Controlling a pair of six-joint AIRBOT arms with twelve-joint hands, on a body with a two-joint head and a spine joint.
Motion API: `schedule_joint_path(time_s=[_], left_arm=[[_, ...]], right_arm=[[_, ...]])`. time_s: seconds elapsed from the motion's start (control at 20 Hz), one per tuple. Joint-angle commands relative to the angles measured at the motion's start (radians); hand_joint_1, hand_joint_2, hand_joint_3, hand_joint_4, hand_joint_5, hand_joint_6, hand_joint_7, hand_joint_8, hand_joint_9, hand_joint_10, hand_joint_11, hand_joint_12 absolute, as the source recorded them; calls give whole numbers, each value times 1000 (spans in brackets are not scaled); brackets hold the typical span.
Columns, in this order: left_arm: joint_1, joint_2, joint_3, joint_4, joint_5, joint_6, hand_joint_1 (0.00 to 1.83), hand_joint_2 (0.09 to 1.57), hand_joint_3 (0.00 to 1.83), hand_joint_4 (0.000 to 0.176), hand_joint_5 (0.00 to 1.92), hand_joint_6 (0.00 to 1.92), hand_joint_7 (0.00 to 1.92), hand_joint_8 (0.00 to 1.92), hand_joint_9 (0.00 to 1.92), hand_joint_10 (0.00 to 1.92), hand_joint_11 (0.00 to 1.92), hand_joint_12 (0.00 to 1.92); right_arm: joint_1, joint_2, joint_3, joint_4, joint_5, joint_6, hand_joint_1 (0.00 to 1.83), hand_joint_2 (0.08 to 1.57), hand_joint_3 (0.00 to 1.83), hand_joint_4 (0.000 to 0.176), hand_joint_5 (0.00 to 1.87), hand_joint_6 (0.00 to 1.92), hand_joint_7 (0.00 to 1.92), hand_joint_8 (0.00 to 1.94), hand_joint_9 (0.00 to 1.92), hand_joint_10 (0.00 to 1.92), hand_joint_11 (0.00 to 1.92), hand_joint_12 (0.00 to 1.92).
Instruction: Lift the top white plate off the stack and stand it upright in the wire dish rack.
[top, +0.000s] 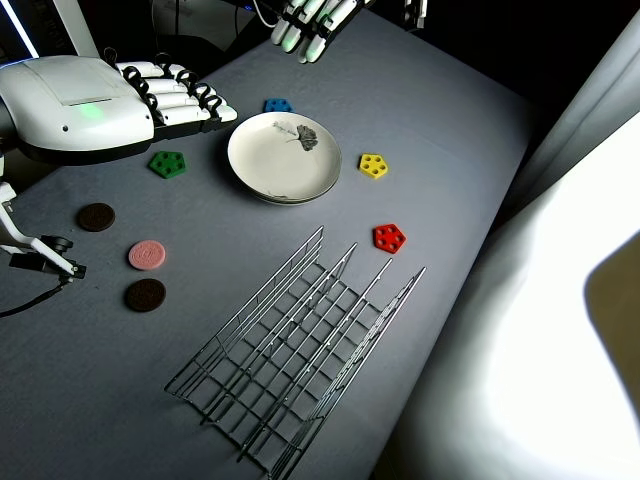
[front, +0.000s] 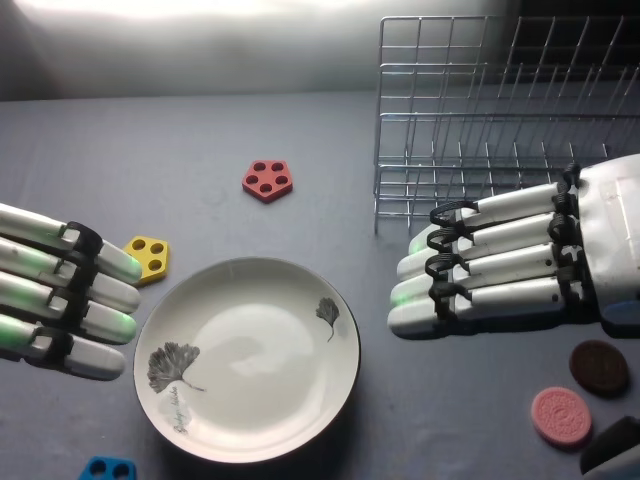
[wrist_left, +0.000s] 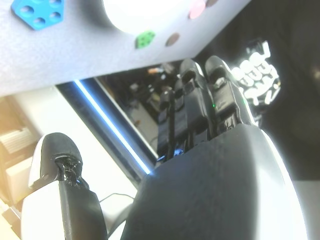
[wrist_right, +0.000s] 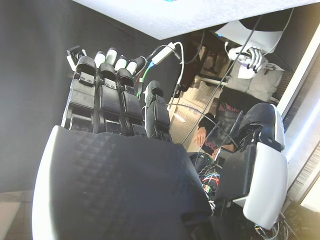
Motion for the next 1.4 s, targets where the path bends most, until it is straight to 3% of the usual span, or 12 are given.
schedule_joint_path(time_s=[0.0,0.25,0.7,0.95,1.35], left_arm=[[-20,7,5,-84,-76,-1,298,951,5,0,75,2,103,4,105,5,0,315],[-21,6,18,-84,-76,1,327,943,0,0,124,5,168,3,171,3,14,427],[-22,5,35,-45,-94,3,298,957,2,0,85,0,113,0,119,0,0,334],[-16,2,39,-46,-79,-16,294,933,0,0,108,0,129,0,128,0,1,409],[-7,-24,-3,-48,18,9,291,936,0,0,101,7,125,7,114,5,12,325]], right_arm=[[6,10,-6,69,62,-2,285,1041,9,0,94,11,106,11,108,17,18,316],[4,11,-7,68,62,-2,261,1068,6,0,76,2,77,2,81,2,3,261],[2,5,-11,93,36,-2,317,1043,1,0,106,5,119,1,125,0,53,250],[2,-11,-3,96,24,-2,312,1046,1,0,95,5,108,6,132,7,50,249],[-6,-22,12,126,23,9,223,1042,2,0,133,7,146,8,159,7,63,248]])
